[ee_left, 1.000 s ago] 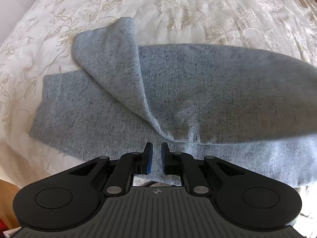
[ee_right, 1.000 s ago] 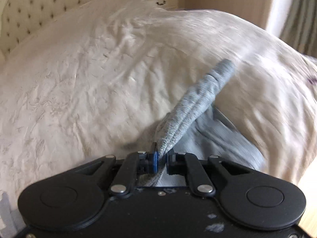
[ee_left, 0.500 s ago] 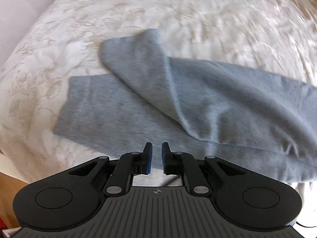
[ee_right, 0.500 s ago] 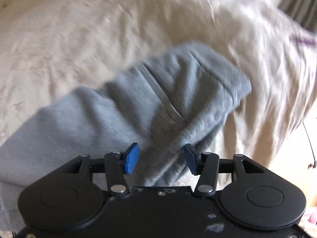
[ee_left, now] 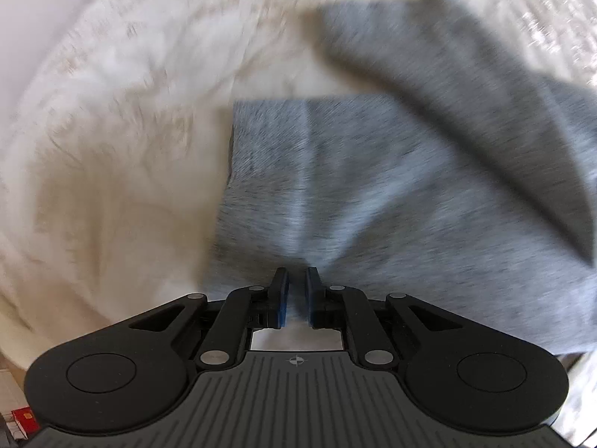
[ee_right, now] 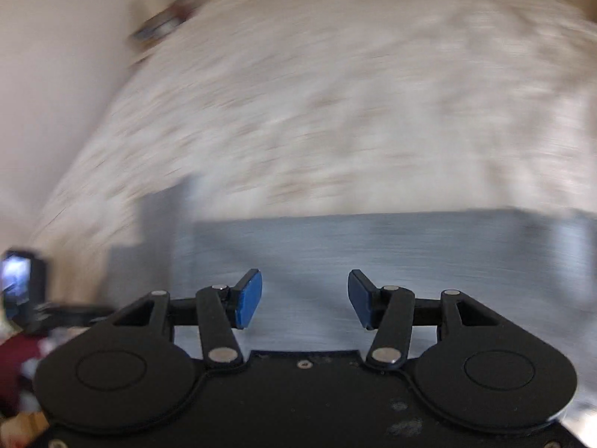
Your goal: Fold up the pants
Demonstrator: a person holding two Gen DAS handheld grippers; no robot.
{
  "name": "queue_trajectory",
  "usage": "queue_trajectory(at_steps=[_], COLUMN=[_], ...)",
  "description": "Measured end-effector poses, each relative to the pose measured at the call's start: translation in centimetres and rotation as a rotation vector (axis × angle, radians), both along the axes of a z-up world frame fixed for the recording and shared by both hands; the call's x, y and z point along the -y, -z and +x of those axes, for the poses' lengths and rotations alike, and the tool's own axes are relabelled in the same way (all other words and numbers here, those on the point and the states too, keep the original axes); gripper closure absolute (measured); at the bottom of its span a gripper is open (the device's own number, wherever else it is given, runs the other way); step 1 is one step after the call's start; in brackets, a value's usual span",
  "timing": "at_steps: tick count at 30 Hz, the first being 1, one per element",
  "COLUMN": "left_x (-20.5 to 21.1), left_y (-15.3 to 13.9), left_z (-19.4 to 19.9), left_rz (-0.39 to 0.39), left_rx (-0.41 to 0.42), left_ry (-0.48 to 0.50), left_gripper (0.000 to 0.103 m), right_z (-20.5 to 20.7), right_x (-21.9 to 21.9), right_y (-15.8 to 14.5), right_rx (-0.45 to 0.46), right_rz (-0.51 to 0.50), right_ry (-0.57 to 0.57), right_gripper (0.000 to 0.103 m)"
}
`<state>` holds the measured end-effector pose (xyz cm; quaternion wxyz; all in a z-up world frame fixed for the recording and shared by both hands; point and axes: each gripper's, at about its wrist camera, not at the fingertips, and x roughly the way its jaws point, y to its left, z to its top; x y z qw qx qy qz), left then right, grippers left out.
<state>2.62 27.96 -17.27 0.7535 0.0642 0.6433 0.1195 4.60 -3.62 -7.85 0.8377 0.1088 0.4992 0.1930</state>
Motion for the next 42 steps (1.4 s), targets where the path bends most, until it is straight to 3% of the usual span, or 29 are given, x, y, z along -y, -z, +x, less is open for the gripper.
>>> queue_trajectory(at_steps=[5,9,13,15,16,17,18,20,22,25,28,30,32,33,35,39,42], left_x=[-2.0,-4.0,-6.2,-7.3,-8.0,-8.6,-9.2,-10.4,-11.6,-12.9,-13.3,-12.8,-12.3,-12.1,-11.8,-11.1,-10.8], left_y=[-0.4,-0.3,-0.3,-0.6,-0.9,-1.2,-1.5,-2.3,-2.8,-3.0,-3.0,-3.4,-3.4,-3.6,-3.5,-3.7,-3.9], left_z=[0.7,1.0,1.2,1.2,1.1,1.0,0.8,0.3,-0.3,-1.2,-1.7,-2.2,-2.7,-2.8,-2.8,-2.7,-2.6], left_rz=[-0.056,-0.107,-0.161,-0.185,-0.197,-0.205,-0.211,-0.226,-0.243,-0.253,-0.244,-0.239,-0.232,-0.229,-0.223,-0.225,-0.215], left_rx=[0.009,0.011,0.024,0.03,0.038,0.044,0.055,0.08,0.098,0.109,0.103,0.098,0.096,0.095,0.098,0.104,0.11], left_ry=[0.038,0.03,0.017,-0.005,-0.02,-0.032,-0.045,-0.075,-0.117,-0.166,-0.181,-0.182,-0.174,-0.168,-0.152,-0.113,-0.094], left_gripper=[0.091,0.091,0.091,0.091,0.091,0.091,0.091,0.091,0.091,0.091,0.091,0.091,0.091,0.091,0.091,0.091,0.091], right_z=[1.6,3.0,3.9,3.9,3.7,3.6,3.2,1.2,-1.7,-5.6,-7.5,-7.4,-6.5,-6.0,-4.7,-0.9,1.4], right_x=[-10.5,-15.0,-16.0,-16.3,-16.4,-16.7,-17.4,-19.2,-21.5,-24.1,-25.4,-25.0,-23.8,-23.1,-21.6,-19.7,-19.2], right_y=[2.9,5.7,7.2,6.9,6.7,6.1,5.1,2.5,1.4,3.4,6.2,6.4,5.5,5.0,4.4,5.2,6.0], right_rx=[-0.051,-0.102,-0.097,-0.065,-0.041,-0.009,0.048,0.177,0.241,0.228,0.195,0.163,0.123,0.12,0.098,-0.03,-0.066], right_rz=[0.009,-0.031,-0.038,-0.025,-0.009,-0.006,-0.029,-0.102,-0.181,-0.273,-0.361,-0.35,-0.273,-0.237,-0.188,-0.069,0.0], right_ry=[-0.203,-0.217,-0.185,-0.17,-0.175,-0.186,-0.205,-0.329,-0.521,-0.735,-0.816,-0.78,-0.675,-0.613,-0.48,-0.236,-0.132], right_gripper=[0.049,0.049,0.05,0.062,0.09,0.098,0.098,0.098,0.098,0.097,0.097,0.089,0.048,0.042,0.039,0.038,0.039])
